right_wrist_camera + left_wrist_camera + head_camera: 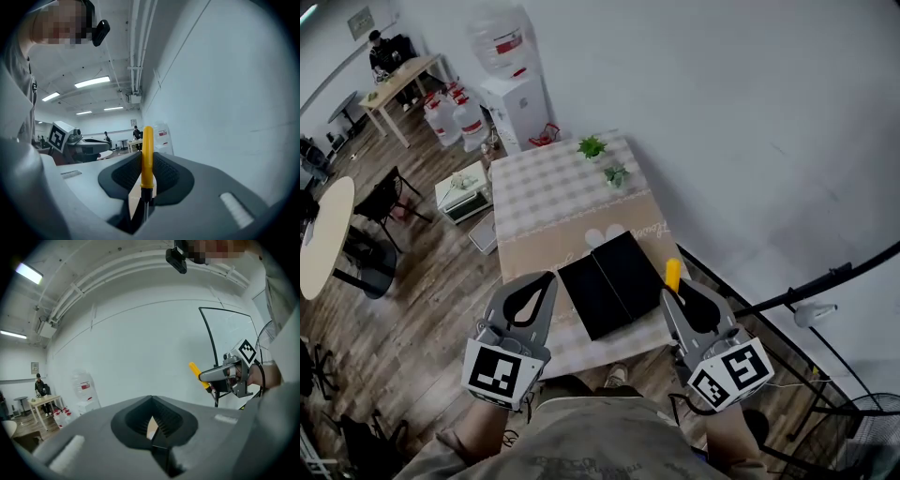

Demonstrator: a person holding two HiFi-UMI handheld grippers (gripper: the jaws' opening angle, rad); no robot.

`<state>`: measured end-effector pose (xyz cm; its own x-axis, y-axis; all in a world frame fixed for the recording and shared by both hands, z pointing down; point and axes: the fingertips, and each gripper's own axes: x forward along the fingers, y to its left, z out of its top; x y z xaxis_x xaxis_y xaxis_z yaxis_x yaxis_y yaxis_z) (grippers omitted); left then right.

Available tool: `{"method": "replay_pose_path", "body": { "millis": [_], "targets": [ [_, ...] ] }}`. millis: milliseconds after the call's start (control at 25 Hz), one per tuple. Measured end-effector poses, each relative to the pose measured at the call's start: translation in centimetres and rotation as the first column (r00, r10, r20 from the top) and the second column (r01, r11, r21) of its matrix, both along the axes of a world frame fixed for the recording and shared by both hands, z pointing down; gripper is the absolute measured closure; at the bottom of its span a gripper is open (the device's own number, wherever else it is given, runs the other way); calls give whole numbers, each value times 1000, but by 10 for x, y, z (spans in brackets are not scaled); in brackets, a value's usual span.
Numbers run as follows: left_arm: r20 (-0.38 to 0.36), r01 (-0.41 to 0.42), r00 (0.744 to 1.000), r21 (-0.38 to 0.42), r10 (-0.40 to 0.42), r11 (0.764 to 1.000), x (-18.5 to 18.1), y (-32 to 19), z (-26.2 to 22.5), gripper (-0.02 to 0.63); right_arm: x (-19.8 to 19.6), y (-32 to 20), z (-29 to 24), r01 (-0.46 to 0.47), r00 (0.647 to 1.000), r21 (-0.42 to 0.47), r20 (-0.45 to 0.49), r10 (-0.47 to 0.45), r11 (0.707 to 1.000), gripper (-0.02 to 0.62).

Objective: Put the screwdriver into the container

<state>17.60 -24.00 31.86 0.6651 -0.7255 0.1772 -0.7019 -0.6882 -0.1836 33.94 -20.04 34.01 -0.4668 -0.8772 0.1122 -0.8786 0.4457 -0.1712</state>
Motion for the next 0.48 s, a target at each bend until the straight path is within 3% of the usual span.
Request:
{"method": "replay_pose_path", "body": {
  "millis": [480],
  "targets": [
    [15, 68, 998, -63, -67, 996, -43, -15, 27, 606, -38, -28, 28, 38, 999, -79, 39, -35, 996, 494]
  ]
}}
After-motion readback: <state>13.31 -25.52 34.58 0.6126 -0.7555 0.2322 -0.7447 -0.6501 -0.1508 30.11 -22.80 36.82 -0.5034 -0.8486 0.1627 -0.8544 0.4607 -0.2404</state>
